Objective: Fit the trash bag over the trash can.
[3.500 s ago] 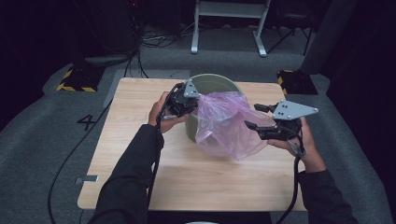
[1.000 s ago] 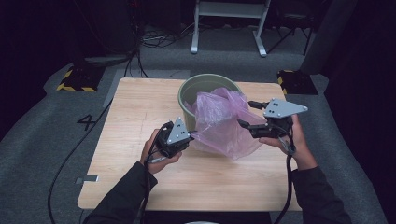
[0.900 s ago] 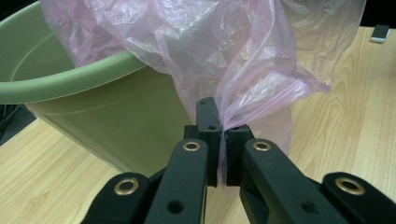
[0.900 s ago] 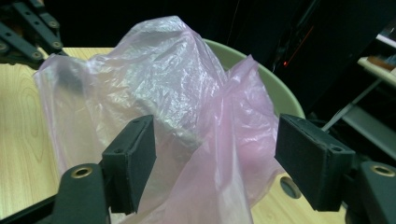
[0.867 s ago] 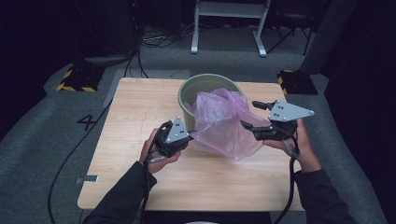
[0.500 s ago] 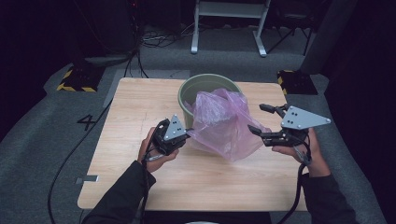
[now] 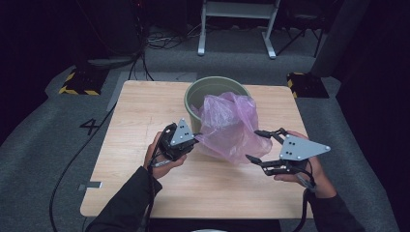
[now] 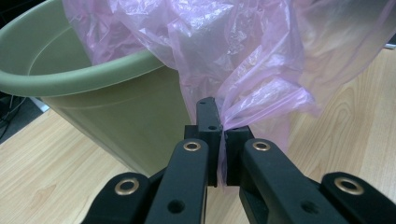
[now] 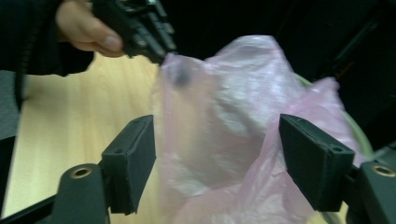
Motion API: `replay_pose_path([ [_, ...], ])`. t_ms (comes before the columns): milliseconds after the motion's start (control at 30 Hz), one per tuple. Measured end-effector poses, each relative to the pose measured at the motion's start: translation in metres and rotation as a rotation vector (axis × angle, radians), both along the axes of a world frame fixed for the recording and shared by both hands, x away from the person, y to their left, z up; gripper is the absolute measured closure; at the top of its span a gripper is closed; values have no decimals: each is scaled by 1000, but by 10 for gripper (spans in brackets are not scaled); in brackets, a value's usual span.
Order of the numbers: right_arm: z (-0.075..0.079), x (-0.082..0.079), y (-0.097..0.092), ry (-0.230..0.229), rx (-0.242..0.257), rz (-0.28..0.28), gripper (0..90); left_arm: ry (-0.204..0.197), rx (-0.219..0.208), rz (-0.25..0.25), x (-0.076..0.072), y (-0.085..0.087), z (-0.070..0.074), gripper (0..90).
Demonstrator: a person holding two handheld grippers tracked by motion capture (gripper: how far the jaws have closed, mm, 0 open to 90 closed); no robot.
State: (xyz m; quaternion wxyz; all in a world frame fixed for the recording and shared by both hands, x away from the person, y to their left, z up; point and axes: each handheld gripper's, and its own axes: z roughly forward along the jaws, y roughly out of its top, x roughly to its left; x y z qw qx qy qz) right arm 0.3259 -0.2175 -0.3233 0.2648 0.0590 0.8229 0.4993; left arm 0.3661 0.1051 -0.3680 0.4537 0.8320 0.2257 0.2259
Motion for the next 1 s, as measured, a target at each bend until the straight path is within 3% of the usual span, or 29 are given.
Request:
replay_pose_path([
  [167,-11,-3,16,-27,-23,-7,293,-2,6,-6,-1,0,1,894],
  [267,-22,-4,31,-45,-79,-16,294,-6,1,-11,-2,-1,3,894],
  [367,-28,-2,42,-34,-101,-2,296,-10,3,-19,-3,-3,5,894],
  [600,-39,7,65,-29,-161,-36,334,-20,1,-39,-5,-8,8,894],
  [700,-42,12,71,-31,-158,-56,440,-24,0,-43,-6,-9,9,894],
  [800,-43,15,74,-64,-169,-103,529,-25,-13,-45,-6,-9,10,894],
  [1000,-41,21,72,-140,-167,-169,790,-31,-8,-42,-6,-6,11,894],
])
